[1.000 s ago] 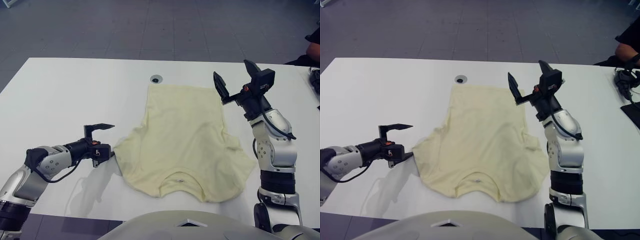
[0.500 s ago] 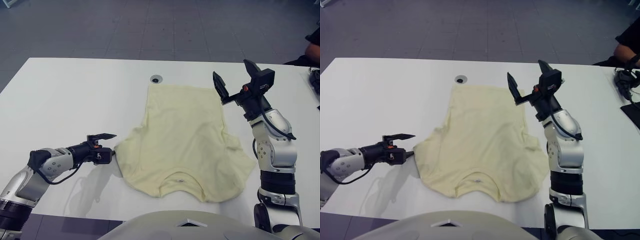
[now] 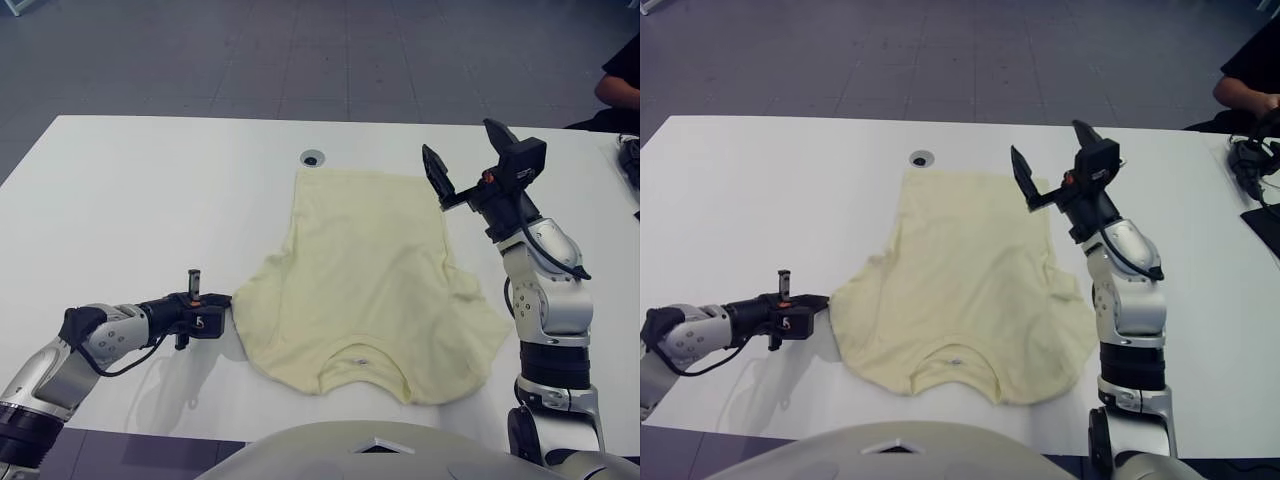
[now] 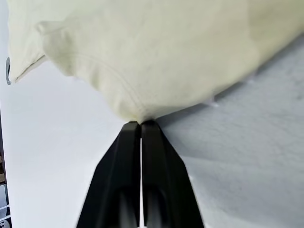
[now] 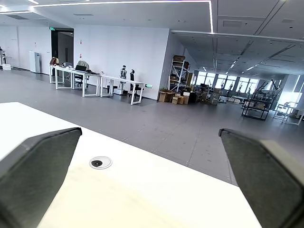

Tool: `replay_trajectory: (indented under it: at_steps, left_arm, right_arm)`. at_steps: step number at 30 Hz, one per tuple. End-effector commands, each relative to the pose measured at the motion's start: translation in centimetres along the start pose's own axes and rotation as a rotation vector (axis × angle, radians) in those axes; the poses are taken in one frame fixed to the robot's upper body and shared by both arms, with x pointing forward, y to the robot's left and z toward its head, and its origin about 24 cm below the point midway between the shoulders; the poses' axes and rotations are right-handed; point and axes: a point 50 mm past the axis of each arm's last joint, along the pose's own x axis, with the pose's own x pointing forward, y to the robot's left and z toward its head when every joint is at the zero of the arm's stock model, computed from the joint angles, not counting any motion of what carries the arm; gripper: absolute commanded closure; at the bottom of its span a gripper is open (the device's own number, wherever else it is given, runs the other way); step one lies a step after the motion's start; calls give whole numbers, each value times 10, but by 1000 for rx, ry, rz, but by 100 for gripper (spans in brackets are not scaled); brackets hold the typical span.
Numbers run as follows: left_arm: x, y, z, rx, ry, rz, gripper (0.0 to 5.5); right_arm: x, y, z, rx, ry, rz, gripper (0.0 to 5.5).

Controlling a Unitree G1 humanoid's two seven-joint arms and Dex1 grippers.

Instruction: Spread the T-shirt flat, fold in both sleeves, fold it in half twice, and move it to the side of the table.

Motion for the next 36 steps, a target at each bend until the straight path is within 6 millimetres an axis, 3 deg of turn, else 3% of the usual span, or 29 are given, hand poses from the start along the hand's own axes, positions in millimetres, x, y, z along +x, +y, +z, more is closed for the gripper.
replay_trajectory:
  at_steps: [1,11,15,20,26,36]
  left_arm:
    - [2,-18,-7,-35,53,-107,547]
    - [0,4,-1,-1,15,34,547]
    - [-11,26,19,27,-51,115,547]
    - [-10,40,48,60,-158,163,547]
    - [0,43,74,100,-245,151,547]
    - [26,37,89,130,-292,83,547]
  right_arm:
    - [0,4,2,1,-7,19,10]
    - [0,8,2,3,-10,37,10]
    - [-1,8,2,2,-9,36,10]
    - [1,7,-1,-19,17,33,10]
    - [1,7,-2,-21,17,29,10]
    - [1,9,-1,-23,13,23,10]
